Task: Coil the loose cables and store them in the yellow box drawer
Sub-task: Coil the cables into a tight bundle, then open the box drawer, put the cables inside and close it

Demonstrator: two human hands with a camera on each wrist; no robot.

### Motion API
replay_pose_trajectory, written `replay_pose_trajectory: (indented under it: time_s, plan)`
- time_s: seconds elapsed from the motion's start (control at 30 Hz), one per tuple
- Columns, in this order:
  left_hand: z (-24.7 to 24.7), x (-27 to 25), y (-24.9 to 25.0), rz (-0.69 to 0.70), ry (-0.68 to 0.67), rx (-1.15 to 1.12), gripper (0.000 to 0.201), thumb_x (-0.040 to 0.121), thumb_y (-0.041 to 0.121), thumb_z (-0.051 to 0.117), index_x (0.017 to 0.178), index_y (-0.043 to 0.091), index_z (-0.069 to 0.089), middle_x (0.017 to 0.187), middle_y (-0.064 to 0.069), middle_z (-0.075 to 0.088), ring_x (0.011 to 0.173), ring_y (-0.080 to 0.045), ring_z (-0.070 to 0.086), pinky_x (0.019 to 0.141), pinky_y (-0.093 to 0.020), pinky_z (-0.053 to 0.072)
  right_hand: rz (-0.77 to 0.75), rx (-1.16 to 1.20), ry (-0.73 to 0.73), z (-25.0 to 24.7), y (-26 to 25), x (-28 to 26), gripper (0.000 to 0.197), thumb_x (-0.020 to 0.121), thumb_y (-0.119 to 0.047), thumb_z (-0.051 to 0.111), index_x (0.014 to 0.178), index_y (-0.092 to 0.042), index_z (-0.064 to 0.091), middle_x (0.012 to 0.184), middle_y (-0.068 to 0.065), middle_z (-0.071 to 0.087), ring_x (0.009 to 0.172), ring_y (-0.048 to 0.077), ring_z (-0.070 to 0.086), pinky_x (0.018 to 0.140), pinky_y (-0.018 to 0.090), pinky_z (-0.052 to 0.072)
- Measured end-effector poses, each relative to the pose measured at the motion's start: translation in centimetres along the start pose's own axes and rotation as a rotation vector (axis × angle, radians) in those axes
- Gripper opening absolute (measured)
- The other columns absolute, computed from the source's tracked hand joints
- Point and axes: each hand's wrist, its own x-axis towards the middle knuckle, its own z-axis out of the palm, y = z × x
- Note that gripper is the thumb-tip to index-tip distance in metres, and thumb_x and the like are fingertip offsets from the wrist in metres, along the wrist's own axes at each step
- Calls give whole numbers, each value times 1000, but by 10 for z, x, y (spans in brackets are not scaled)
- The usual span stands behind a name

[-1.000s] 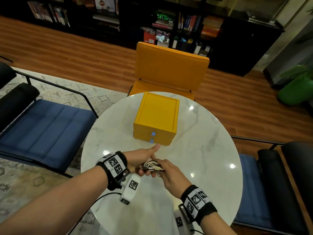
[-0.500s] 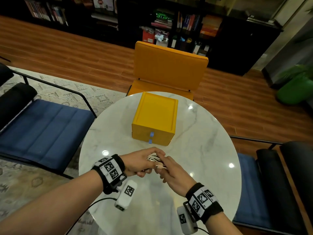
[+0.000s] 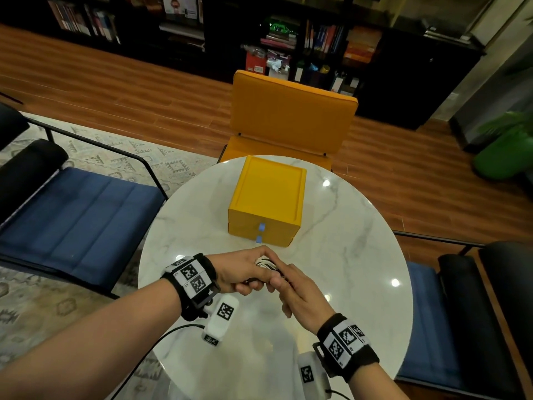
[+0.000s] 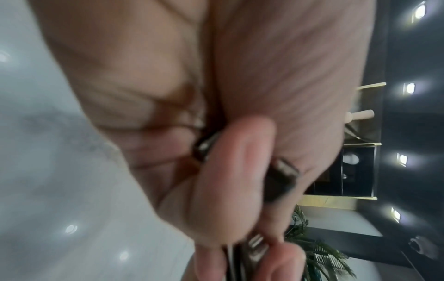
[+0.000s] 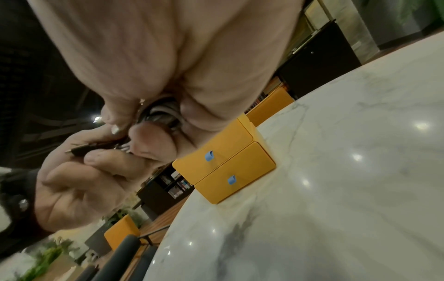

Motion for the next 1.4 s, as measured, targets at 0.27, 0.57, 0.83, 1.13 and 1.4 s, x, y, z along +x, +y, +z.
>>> replay_pose_trajectory:
  time_s: [0.27, 0.57, 0.83, 1.13, 1.4]
  plan:
    - [7, 14, -7, -29, 142, -61, 65, 87, 71, 48, 117, 13, 40, 85, -8, 62, 57, -16, 57, 43, -22, 46, 150, 352, 158, 8, 11, 1, 30, 100, -18, 59, 118, -39, 70, 72, 6, 58, 53, 17, 38, 48, 30, 36]
    - [-45, 80, -20, -172, 586, -147, 40, 99, 46, 53, 120, 12, 53, 104, -15, 63, 73, -29, 67, 51, -31, 55, 297, 352, 338, -23, 37, -52, 23, 97, -15, 62, 112, -27, 75, 66, 8, 53, 55, 23, 33, 51, 33, 28]
    - [-60, 126, -43, -192, 658, -260, 17, 103, 22, 51, 102, 13, 64, 83, -6, 61, 58, -22, 56, 49, -27, 46, 336, 150, 316, -48, 36, -69, 26, 96, -16, 64, 112, -33, 73, 74, -5, 69, 47, 17, 50, 49, 32, 45]
    - [-31, 65, -101, -196, 608, -178, 13, 96, 18, 61, 104, 10, 66, 78, -8, 66, 53, -18, 55, 47, -24, 48, 78, -83, 218, -17, 29, 74, 27, 97, -31, 61, 124, -33, 66, 112, 0, 70, 81, 4, 62, 76, 26, 48]
    - [-24, 48, -104, -180, 536, -283, 13, 96, 18, 63, 96, 10, 73, 76, -6, 74, 63, -19, 65, 56, -25, 51, 174, -585, -138, 33, 57, 129, 41, 101, -42, 48, 138, -27, 54, 132, 10, 60, 120, 30, 55, 101, 41, 45]
